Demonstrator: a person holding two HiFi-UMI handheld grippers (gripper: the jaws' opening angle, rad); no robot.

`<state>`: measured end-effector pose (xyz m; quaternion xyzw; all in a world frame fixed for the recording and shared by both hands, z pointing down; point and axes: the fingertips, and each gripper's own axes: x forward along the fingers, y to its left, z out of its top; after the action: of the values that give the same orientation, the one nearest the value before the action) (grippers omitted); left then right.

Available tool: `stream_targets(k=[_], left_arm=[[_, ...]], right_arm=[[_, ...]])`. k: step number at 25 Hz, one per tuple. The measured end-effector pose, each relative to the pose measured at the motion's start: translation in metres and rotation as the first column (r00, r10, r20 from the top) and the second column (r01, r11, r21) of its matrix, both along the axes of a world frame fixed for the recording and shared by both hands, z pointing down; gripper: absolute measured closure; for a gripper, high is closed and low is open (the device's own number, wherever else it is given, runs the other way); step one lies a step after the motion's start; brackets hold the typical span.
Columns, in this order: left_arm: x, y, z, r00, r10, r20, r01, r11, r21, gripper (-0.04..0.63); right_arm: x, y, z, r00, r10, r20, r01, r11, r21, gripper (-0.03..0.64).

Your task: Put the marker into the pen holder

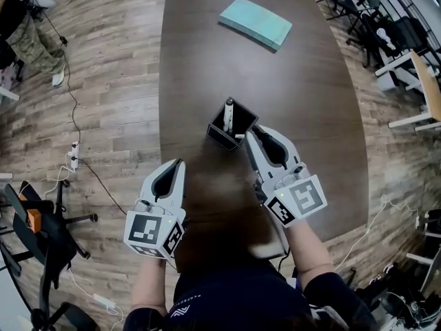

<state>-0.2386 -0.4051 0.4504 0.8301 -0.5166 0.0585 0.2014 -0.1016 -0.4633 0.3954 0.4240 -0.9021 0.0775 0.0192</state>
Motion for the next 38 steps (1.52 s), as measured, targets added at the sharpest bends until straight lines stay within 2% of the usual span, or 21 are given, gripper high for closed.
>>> stream_targets(k=[10,12,15,24,28,38], left_arm=[[0.004,-0.008,0.011,1.000,-0.011,-0.013,0.010,1.000,-0.019,0.580],[0.005,-0.009,0.012,1.000,-0.014,-0.024,0.013,1.000,-0.023,0.580],[0.008,-0.010,0.012,1.000,-0.010,-0.026,0.010,1.000,-0.021,0.580],[0.013,-0.001,-0.003,1.000,-0.014,-0.019,0.014,1.000,0.007,0.580],[0.011,0.006,-0.014,0.999,-0.039,-0.018,0.039,0.999,0.036,0.580],[0.015,0.040,-0.039,0.996,-0.086,-0.009,0.086,0.993,0.085,0.580]], right_arm=[[-0.005,-0.002,0.019,0.999,-0.023,-0.035,0.022,1.000,-0.020,0.566],[-0.006,-0.001,0.021,0.999,-0.020,-0.038,0.019,0.999,-0.026,0.511],[-0.003,0.000,0.021,0.999,-0.015,-0.035,0.014,0.999,-0.032,0.508],[0.009,0.013,0.011,1.000,0.000,-0.029,-0.001,1.000,-0.028,0.518],[0.016,0.023,0.007,1.000,0.010,-0.020,-0.010,1.000,-0.030,0.566],[0.035,0.058,-0.007,0.999,0.027,0.022,-0.026,0.999,-0.030,0.600]])
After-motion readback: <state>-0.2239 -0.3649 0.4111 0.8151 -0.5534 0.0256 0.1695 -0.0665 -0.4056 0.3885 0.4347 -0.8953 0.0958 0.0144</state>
